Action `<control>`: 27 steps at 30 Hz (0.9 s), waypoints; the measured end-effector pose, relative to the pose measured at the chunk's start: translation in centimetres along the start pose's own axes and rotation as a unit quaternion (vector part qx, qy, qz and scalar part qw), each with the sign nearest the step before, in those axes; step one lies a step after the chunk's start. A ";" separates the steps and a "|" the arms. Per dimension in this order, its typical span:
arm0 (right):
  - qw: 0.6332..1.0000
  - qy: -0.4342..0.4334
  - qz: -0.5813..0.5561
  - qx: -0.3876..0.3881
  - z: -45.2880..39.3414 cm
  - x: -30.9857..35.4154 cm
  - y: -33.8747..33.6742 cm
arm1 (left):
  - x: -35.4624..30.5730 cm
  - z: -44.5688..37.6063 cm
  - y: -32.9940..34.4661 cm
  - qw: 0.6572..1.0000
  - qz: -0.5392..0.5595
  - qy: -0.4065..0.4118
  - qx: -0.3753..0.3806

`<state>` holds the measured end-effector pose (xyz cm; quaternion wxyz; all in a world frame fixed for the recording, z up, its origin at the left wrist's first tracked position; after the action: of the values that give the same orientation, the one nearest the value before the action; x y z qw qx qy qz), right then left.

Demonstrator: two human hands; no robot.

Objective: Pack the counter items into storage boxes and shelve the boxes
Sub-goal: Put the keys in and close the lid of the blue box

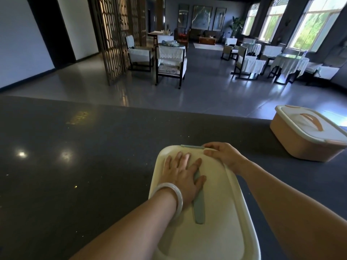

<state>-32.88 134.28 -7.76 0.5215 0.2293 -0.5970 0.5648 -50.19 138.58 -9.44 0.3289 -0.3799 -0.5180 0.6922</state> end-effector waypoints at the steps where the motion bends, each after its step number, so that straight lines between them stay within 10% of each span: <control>1: 1.000 -0.004 -0.007 -0.002 0.0 0.0 0.0 | 0.0 0.0 0.0 1.000 -0.001 -0.001 -0.002; 15: 0.995 0.038 0.054 -0.076 0.2 -0.9 -0.3 | -0.1 -0.1 -0.6 1.000 -0.013 0.019 0.004; 27: 0.905 0.164 -0.068 -0.387 12.4 -5.0 -1.8 | 3.0 4.8 -4.3 0.989 -0.058 -0.131 -0.031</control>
<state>-34.11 120.89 -9.12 0.6966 -0.0466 -0.6581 0.2820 -55.61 139.93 -5.03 0.2858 -0.2649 -0.5992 0.6993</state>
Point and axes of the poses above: each hand's wrist, its own z-axis away from the middle knuckle, its own y-axis out of the palm, x = y × z, the point moved 7 cm from there along -z, towards the middle knuckle, and after that the axes turned 11 degrees about x, right-handed, at the moved point
